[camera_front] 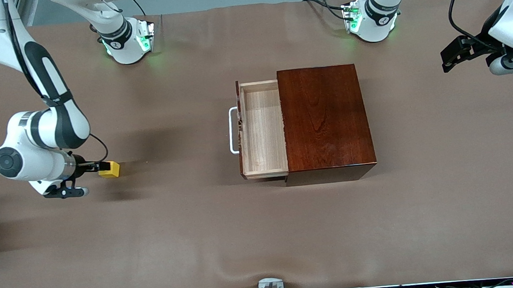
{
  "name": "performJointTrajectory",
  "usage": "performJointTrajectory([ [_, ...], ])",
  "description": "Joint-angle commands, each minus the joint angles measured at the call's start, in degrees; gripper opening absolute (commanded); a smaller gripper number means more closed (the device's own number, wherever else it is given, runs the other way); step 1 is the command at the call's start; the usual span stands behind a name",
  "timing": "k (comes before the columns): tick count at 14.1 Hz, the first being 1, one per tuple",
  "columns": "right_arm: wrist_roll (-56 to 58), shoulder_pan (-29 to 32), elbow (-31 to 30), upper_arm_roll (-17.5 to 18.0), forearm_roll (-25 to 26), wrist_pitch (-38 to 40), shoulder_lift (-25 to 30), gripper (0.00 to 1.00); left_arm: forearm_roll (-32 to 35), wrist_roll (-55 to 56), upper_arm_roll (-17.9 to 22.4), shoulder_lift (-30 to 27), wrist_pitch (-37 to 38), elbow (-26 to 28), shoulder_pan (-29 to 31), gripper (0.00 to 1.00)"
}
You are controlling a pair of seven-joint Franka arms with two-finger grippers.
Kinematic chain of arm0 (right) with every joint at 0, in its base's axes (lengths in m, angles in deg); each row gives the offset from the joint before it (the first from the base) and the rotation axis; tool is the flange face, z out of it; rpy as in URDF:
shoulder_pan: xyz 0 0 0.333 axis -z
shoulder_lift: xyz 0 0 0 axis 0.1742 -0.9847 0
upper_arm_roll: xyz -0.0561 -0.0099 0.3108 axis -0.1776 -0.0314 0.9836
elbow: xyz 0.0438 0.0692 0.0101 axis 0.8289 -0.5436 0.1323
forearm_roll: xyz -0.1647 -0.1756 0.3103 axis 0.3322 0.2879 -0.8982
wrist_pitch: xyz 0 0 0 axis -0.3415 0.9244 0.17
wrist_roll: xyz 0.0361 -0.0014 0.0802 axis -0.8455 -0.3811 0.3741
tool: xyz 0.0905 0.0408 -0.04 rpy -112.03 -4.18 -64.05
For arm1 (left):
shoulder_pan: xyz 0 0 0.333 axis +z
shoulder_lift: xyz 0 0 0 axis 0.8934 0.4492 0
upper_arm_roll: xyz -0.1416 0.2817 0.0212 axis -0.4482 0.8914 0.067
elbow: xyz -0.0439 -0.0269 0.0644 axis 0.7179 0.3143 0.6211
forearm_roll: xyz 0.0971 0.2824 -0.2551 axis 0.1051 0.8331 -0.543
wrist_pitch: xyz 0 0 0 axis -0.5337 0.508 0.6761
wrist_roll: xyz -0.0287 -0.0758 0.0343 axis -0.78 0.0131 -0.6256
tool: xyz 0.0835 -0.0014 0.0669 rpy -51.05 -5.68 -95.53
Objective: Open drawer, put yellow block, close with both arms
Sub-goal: 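Lower the right gripper over the yellow cube and grasp it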
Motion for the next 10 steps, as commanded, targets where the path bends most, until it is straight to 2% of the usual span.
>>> performJointTrajectory([
  [1,0.5,-0.6,-1.0,-0.1,-0.4,-2.1,-0.5,1.00,-0.7,-1.0,-0.4,-1.7,0.1,1.2,0.9,1.00],
  [4,3.2,-0.3,-1.5,-0.1,-0.4,-4.3,-1.6,1.00,-0.7,-1.1,-0.4,-1.7,0.1,1.1,0.9,1.00],
  [7,3.5,-0.2,-4.0,-0.1,-0.3,-10.3,-3.2,1.00,-0.7,-1.0,-0.4,-1.7,0.2,1.0,0.9,1.00],
  [8,3.5,0.0,-4.0,-0.1,-0.3,-11.6,-3.9,0.92,-0.7,-1.1,-0.4,-1.7,0.2,1.0,0.9,1.00],
  [10,3.5,-0.5,-4.0,-0.1,-0.4,-11.2,-4.0,0.39,-0.7,-1.1,-0.4,-1.7,0.4,1.0,0.9,1.00],
])
